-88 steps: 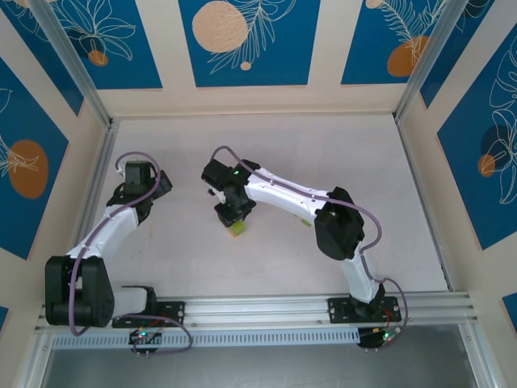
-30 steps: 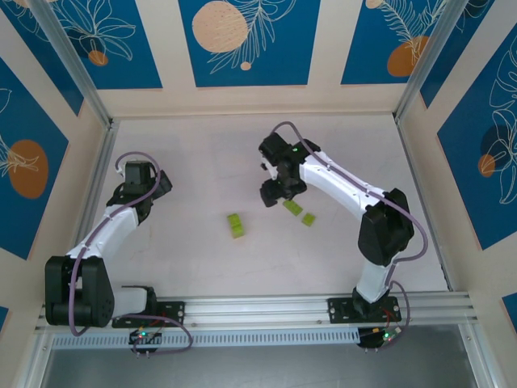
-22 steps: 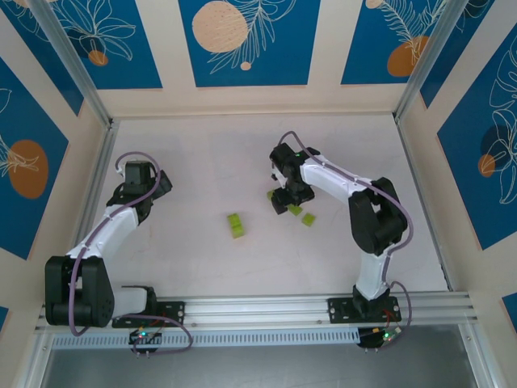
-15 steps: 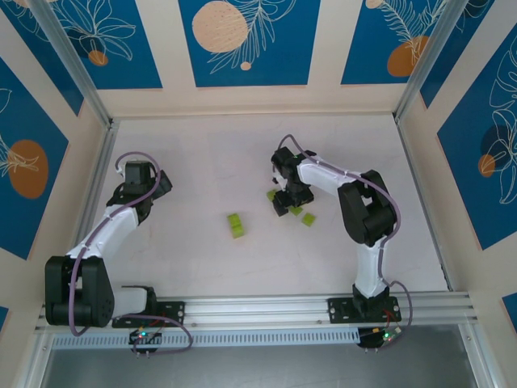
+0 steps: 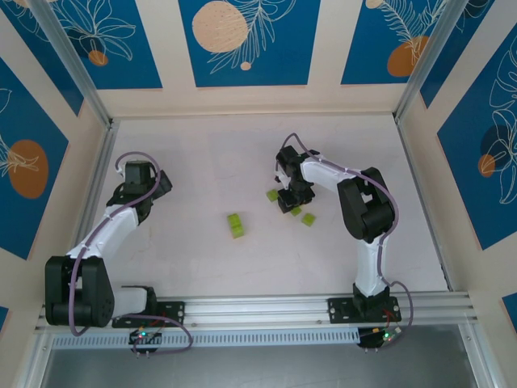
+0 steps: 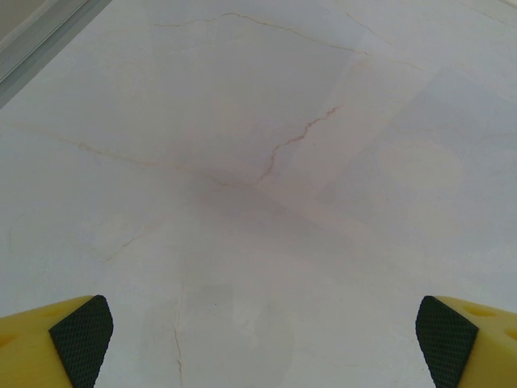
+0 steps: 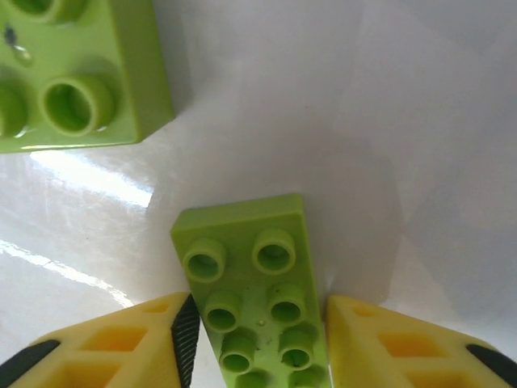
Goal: Assemble a carrot with lego
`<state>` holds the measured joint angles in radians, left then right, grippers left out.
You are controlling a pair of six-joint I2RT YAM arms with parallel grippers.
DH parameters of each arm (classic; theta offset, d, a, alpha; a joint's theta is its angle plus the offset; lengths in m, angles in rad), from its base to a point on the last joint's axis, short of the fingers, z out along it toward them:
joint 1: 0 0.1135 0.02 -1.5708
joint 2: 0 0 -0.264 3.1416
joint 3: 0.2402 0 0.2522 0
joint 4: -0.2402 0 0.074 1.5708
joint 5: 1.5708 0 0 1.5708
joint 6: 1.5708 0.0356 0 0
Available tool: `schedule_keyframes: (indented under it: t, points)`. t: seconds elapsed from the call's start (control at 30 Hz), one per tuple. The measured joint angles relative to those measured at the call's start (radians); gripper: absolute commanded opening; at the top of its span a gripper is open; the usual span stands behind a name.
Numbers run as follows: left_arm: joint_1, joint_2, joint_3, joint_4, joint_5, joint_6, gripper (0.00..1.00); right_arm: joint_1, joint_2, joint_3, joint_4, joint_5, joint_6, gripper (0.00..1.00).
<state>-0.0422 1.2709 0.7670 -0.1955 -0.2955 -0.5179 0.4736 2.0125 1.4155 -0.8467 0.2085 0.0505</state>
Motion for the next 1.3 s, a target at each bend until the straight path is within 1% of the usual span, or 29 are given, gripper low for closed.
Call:
schedule_keyframes:
  t: [0.07,0.13,0.2,0.4,0.5,0.57,0.67,0.73,0.8,0.9,0.97,1.07,1.13,1.2,1.3]
  points:
    - [0.0,0.0,0.0,0.0,0.0,0.0,0.99,0.0,0.0,0.0,0.0,-0.005,0.0,0.36]
    - [0.0,0.0,0.0,0.001,0.007,0.003,0.96,0.001,0.0,0.0,-0.001,-0.008,0.001,0.34]
    - [0.001,0.0,0.0,0.015,0.045,0.018,0.93,0.002,-0.002,0.0,-0.002,-0.011,0.007,0.32]
    - [0.001,-0.031,-0.03,0.13,0.304,0.083,0.93,0.012,-0.044,0.0,-0.045,-0.026,0.052,0.32]
    - [0.001,-0.079,-0.056,0.156,0.4,0.082,0.93,0.025,-0.103,0.003,-0.071,-0.026,0.069,0.32]
    - [-0.002,-0.135,-0.109,0.182,0.46,0.073,0.93,0.035,-0.146,0.014,-0.092,-0.027,0.079,0.32]
    - [-0.042,-0.229,-0.214,0.19,0.517,0.054,0.93,0.048,-0.191,0.053,-0.12,-0.03,0.088,0.32]
    - [-0.094,-0.289,-0.286,0.179,0.541,0.047,0.93,0.058,-0.198,0.09,-0.134,-0.032,0.092,0.32]
    - [-0.164,-0.373,-0.369,0.165,0.558,0.034,0.93,0.072,-0.196,0.128,-0.145,-0.034,0.098,0.32]
    - [-0.256,-0.549,-0.483,0.129,0.565,0.003,0.94,0.099,-0.19,0.185,-0.169,-0.034,0.102,0.32]
    - [-0.29,-0.661,-0.523,0.092,0.563,-0.006,0.95,0.113,-0.181,0.222,-0.179,-0.037,0.106,0.32]
    - [-0.308,-0.789,-0.546,0.037,0.562,-0.009,0.96,0.129,-0.163,0.268,-0.191,-0.045,0.107,0.32]
    - [-0.31,-0.818,-0.547,0.03,0.562,-0.012,0.96,0.137,-0.15,0.292,-0.196,-0.049,0.107,0.32]
    - [-0.314,-0.791,-0.547,0.034,0.567,-0.016,0.95,0.144,-0.141,0.307,-0.2,-0.053,0.109,0.32]
    - [-0.331,-0.652,-0.547,0.077,0.578,-0.017,0.94,0.154,-0.125,0.331,-0.215,-0.053,0.11,0.32]
